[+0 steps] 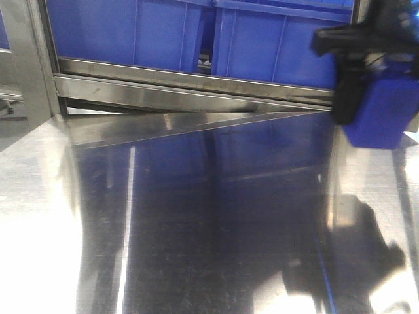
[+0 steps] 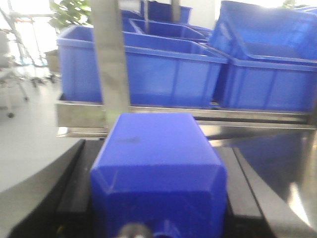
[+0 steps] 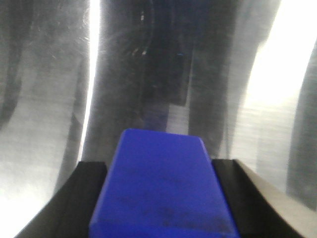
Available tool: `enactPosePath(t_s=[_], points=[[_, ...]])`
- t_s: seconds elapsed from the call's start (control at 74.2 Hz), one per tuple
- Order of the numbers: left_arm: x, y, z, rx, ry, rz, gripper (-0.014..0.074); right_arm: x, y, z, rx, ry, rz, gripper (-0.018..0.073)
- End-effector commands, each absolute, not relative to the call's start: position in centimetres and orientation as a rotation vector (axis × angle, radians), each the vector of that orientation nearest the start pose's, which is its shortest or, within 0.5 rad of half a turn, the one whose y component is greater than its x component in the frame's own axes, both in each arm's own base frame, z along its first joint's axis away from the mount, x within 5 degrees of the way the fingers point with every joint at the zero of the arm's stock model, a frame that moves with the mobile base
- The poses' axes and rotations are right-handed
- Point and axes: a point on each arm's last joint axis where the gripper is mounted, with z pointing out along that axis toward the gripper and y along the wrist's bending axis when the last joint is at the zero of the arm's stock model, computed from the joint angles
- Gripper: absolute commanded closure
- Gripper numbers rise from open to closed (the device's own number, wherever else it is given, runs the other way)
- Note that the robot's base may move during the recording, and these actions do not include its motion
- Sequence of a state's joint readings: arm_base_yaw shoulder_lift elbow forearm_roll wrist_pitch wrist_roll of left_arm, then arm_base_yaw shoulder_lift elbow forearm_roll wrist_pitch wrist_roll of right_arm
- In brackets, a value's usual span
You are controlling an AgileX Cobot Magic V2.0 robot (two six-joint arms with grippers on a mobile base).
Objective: Pick and sort blue part to right shelf
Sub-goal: 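Lower the right gripper onto the other blue part and grasp it, then lift the blue part with the right gripper, holding both parts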
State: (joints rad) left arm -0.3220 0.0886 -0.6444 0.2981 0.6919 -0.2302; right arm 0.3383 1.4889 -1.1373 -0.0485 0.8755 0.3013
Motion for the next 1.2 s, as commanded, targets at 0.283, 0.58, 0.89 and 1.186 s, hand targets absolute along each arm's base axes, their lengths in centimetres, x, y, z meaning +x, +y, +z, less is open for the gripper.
enactPosePath(t_s=[0.283, 0.58, 0.89, 1.186], points=[[-2.5, 3.0, 34.4, 0.098, 1.615, -0.067, 0.0347, 21.3, 6.4, 31.8, -0.142, 2.396, 0.112, 0.0440], [-2.6, 2.3, 34.4, 0.201, 1.606, -0.094, 0.0347, 14.1, 3.5, 33.9, -0.170, 2.126, 0.087, 0.0440], [-2.4, 2.2, 34.4, 0.202, 1.590, -0.096, 0.0347, 5.8, 0.5, 36.3, -0.181, 1.823, 0.097, 0.0440], [-2.4, 2.2, 34.4, 0.202, 1.590, -0.096, 0.0347, -0.2, -1.7, 36.5, -0.139, 1.620, 0.130, 0.0440]])
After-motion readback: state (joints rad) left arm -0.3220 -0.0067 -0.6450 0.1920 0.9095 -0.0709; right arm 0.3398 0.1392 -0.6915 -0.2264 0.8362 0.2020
